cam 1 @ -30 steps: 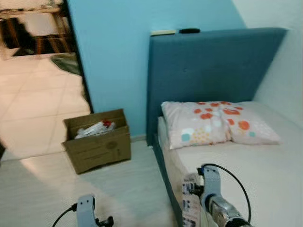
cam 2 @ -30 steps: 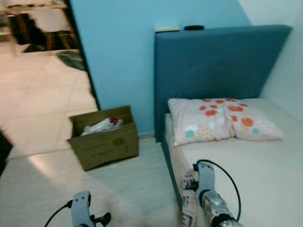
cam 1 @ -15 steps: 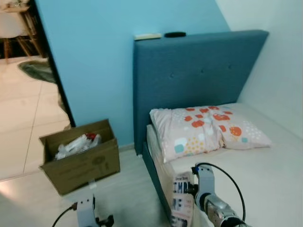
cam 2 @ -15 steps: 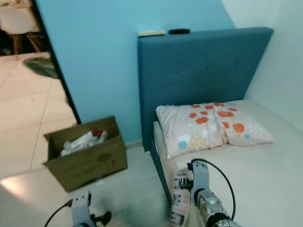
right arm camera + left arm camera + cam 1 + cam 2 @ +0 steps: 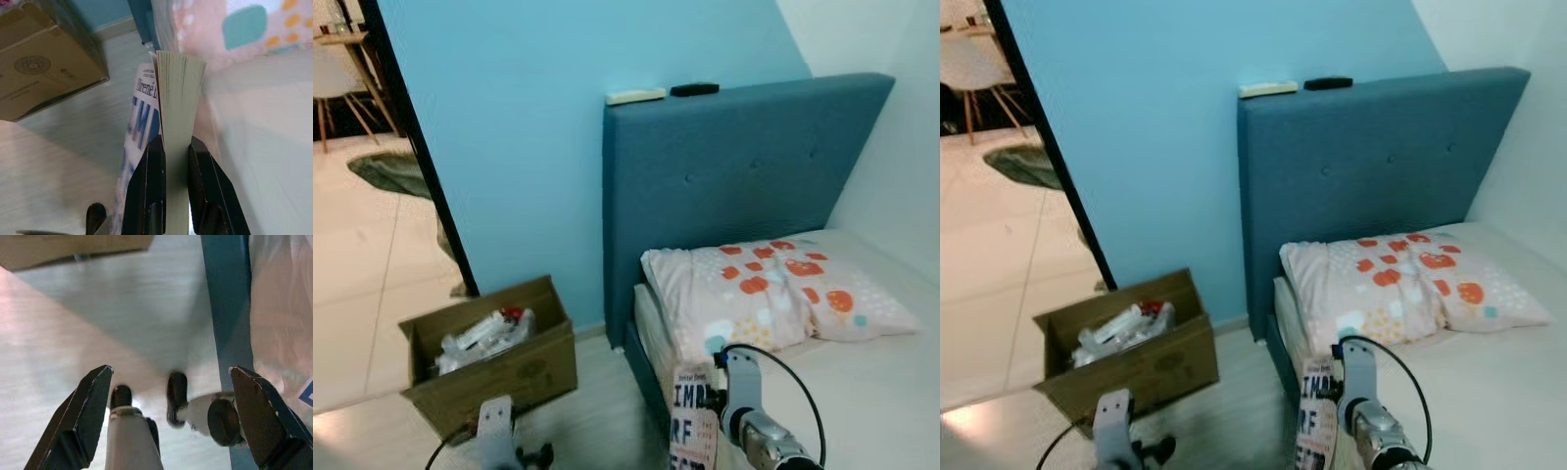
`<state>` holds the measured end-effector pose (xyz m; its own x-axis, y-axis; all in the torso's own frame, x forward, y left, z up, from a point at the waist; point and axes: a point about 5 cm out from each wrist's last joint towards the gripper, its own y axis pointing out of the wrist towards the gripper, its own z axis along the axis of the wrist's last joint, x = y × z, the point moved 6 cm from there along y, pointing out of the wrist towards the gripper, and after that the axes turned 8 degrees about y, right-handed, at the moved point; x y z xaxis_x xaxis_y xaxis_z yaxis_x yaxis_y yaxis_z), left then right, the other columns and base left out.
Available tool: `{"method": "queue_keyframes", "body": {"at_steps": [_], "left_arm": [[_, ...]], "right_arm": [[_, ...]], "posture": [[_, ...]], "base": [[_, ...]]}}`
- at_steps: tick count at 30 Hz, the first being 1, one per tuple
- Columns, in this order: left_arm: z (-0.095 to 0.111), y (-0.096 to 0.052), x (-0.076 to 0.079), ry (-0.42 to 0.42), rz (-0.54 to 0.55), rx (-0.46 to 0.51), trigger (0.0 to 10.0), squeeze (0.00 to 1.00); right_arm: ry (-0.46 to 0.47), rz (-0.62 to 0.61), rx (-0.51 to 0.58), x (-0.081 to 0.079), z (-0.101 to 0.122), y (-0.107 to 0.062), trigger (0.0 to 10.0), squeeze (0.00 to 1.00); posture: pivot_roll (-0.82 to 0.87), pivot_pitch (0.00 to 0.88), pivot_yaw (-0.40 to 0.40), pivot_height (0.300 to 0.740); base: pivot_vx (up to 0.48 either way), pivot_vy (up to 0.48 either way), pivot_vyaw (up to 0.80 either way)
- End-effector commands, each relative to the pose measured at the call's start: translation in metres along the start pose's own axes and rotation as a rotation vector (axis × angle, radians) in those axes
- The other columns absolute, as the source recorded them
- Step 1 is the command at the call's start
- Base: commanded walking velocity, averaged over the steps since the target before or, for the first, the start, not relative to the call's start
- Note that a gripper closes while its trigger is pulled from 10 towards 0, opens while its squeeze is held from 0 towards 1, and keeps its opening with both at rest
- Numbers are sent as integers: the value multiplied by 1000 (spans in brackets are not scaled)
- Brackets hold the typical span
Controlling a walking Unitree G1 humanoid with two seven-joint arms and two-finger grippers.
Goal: Clean up the room
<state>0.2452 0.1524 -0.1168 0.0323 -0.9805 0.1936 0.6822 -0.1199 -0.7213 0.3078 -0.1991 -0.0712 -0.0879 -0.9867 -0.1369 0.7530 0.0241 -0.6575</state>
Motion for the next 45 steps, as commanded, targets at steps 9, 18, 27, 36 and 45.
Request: {"method": "queue_keyframes", "body": {"at_steps": [9, 18, 27, 36, 45], "left_arm": [[-5, 0, -1, 7, 6, -23, 10000, 0], [-2, 0, 3, 2, -11, -18, 10000, 0], [-3, 0, 0, -7, 4, -21, 10000, 0], [-5, 0, -2, -19, 15, -24, 10000, 0], [-7, -1, 2, 0, -10, -30, 10000, 0]], "right_arm": [[10, -15, 26, 6, 8, 0, 10000, 0], [3, -14, 27, 6, 11, 0, 10000, 0], [-290, -34, -148, 16, -11, -2, 10000, 0], [-383, -94, -219, 38, -1, -5, 10000, 0], [-397, -29, -264, 35, -5, -6, 10000, 0]], "posture": [[-138, 0, -20, 720], [-138, 0, -19, 720], [-137, 0, -18, 720], [-141, 0, -20, 720], [-139, 0, -23, 720]], "base": [[110, 0, 0], [0, -347, 0], [0, -238, 0], [0, 0, 0], [0, -103, 0]]}}
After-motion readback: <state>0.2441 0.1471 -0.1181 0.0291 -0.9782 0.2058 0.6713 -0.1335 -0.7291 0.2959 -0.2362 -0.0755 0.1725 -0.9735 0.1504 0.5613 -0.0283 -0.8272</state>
